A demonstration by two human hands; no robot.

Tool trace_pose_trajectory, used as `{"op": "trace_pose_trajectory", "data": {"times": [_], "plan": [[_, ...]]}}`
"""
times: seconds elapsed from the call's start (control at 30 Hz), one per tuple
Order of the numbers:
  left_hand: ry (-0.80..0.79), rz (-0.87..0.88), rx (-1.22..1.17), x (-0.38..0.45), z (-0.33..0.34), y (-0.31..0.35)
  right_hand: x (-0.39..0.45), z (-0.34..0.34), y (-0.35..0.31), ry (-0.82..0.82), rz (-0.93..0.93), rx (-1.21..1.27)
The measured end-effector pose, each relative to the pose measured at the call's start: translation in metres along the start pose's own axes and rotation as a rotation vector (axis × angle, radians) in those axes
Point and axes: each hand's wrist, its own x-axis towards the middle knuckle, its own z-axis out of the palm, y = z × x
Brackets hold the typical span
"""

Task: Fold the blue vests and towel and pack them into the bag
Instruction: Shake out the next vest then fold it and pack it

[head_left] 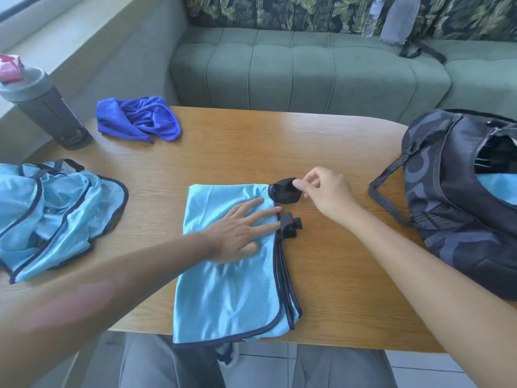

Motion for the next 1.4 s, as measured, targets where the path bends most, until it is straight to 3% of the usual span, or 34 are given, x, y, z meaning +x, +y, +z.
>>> {"op": "trace_pose_trajectory", "data": {"times": [0.13, 0.23, 0.33, 0.43, 0.53, 0.63, 0.83, 0.93, 1.03, 1.17, 1.33, 1.4], "plan": [[0.058, -0.082, -0.159, 0.002, -0.007, 0.011, -0.046, -0.013, -0.031, 0.143, -0.183, 0.104], [0.263, -0.206, -0.268, -0.021, 0.002, 0.031, -0.094, -0.001, -0.049, 0.063, -0.389, 0.178], [0.389, -0.259, -0.244, -0.068, 0.021, 0.047, -0.122, 0.025, -0.039, -0.033, -0.700, -0.109], [0.416, -0.238, -0.116, -0.123, 0.043, 0.043, -0.118, 0.044, -0.018, -0.128, -0.926, -0.510], [0.276, -0.258, -0.157, -0.170, 0.052, 0.028, -0.110, 0.042, -0.006, -0.318, -0.846, -0.782], [0.117, -0.212, -0.156, -0.180, 0.045, 0.020, -0.102, 0.028, 0.010, -0.410, -0.724, -0.813], [-0.005, -0.123, 0.032, -0.184, 0.030, 0.037, -0.127, 0.009, 0.008, -0.380, -0.933, -0.759], [-0.026, -0.153, 0.178, -0.181, 0.044, 0.047, -0.143, 0.016, 0.005, -0.530, -0.854, -0.713], [0.076, -0.204, 0.225, -0.178, 0.055, 0.056, -0.158, 0.032, 0.008, -0.576, -0.765, -0.716], [0.095, -0.204, 0.224, -0.184, 0.056, 0.072, -0.177, 0.038, 0.020, -0.486, -0.786, -0.696], [0.191, -0.099, 0.162, -0.201, 0.038, 0.079, -0.206, 0.053, 0.041, -0.190, -0.868, -0.442], [0.240, -0.051, -0.001, -0.200, 0.021, 0.081, -0.214, 0.059, 0.045, -0.055, -0.871, -0.288]]}}
